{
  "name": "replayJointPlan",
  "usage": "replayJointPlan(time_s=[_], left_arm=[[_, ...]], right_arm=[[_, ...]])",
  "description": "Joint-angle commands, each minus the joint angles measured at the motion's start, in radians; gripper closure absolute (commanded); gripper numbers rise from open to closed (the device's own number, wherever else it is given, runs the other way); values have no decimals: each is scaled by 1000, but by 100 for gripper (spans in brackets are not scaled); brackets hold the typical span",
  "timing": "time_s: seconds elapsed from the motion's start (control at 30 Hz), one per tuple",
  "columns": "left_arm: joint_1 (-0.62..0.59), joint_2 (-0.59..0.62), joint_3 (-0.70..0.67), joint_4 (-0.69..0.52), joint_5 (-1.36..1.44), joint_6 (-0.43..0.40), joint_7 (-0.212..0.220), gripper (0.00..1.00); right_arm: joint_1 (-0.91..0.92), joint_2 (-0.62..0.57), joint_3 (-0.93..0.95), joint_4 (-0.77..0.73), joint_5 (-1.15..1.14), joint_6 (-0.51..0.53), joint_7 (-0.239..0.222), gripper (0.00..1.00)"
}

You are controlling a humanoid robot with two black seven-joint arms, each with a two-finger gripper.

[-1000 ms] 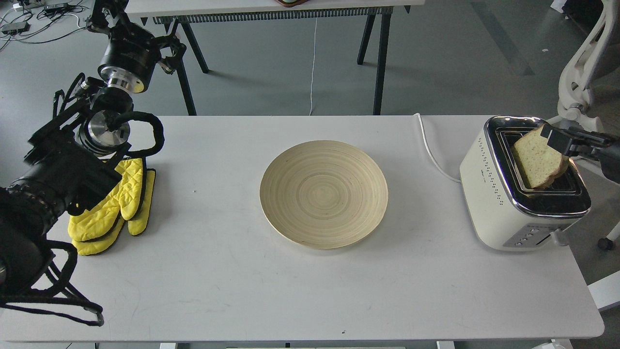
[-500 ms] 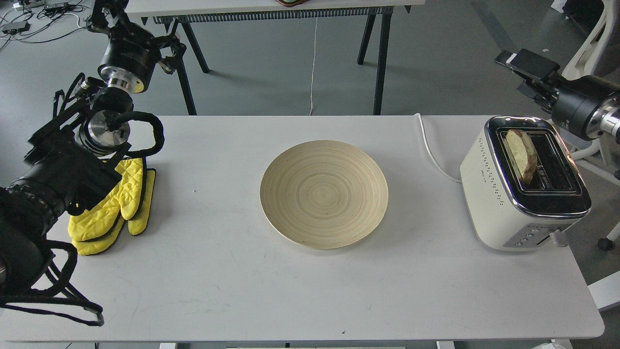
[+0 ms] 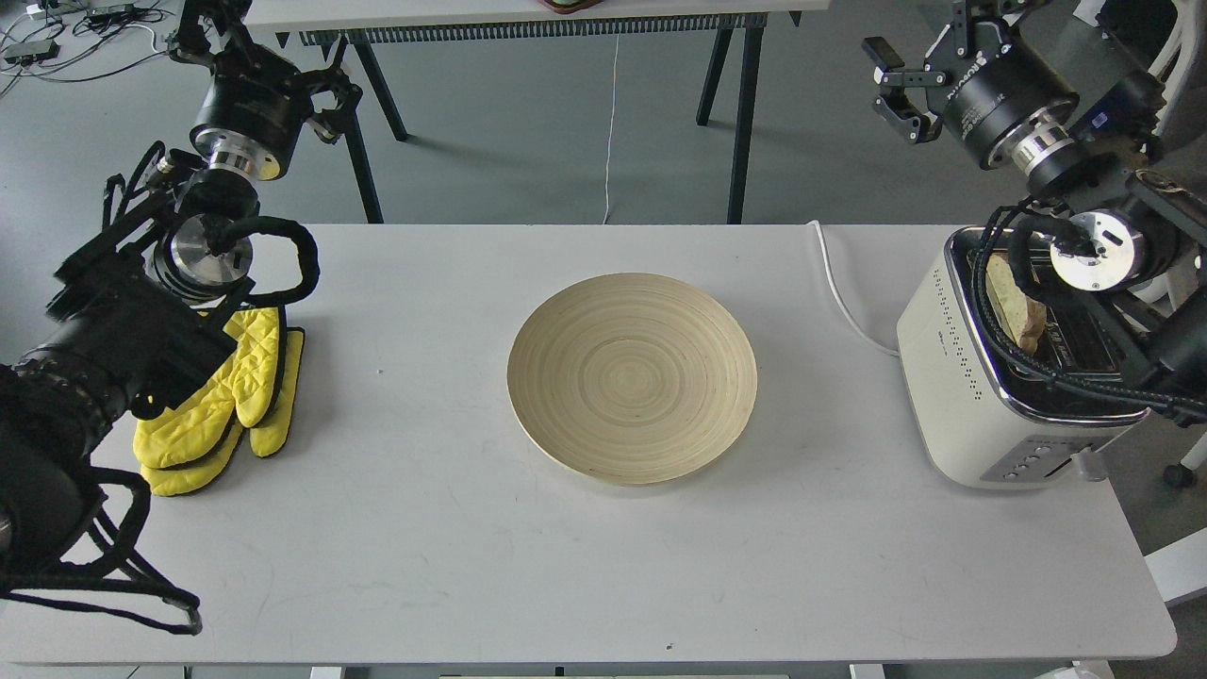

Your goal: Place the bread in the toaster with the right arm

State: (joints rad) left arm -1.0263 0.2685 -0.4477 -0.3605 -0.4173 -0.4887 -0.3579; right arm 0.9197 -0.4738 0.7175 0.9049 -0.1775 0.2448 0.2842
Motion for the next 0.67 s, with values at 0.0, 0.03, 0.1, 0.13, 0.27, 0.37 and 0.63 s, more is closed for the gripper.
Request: replayJointPlan(time_s=[0.0, 0.03, 0.1, 0.13, 0.27, 0.37, 0.63], left_arm=[[0, 0, 0, 0, 0, 0, 1, 0], [0, 0, 0, -1, 0, 0, -1, 0], [0, 0, -2, 0, 0, 0, 1, 0], [0, 0, -2, -1, 0, 0, 1, 0], [0, 0, -2, 0, 0, 0, -1, 0], [0, 0, -2, 0, 0, 0, 1, 0], [0, 0, -2, 0, 0, 0, -1, 0]], right_arm=[[-2, 118, 81, -189, 102, 105, -7, 0], [-2, 138, 101, -237, 118, 132, -8, 0], [-2, 181, 143, -329, 139, 181, -19, 0], [-2, 201, 161, -363, 144, 198, -20, 0], [-1, 227, 210, -394, 147, 208, -23, 0], [-1, 227, 220, -396, 147, 208, -20, 0], [4, 227, 221, -377, 147, 212, -13, 0]])
